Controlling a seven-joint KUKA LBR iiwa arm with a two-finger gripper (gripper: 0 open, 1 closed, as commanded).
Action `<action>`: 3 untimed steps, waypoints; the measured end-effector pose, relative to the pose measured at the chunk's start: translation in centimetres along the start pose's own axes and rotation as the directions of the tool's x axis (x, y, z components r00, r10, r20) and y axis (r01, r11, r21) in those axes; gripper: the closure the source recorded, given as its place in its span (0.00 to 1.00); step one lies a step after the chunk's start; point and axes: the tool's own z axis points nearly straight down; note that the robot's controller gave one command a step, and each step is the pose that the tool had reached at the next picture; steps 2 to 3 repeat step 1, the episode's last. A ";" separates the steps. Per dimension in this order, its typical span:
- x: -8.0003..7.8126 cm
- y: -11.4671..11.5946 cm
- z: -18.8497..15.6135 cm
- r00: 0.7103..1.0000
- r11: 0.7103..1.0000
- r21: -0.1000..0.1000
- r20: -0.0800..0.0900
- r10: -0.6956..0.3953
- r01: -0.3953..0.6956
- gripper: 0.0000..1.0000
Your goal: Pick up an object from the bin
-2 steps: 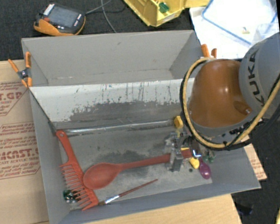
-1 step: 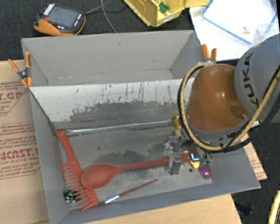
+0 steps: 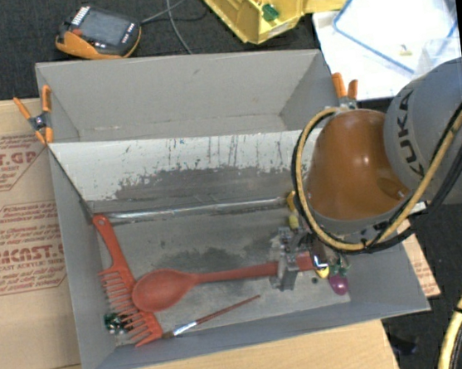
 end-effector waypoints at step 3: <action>0.0 0.1 -1.6 1.000 1.000 -0.001 0.000 -0.001 0.001 1.00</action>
Offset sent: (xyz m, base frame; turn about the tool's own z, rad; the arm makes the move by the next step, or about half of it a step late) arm -0.0002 0.0006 0.0324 -0.0007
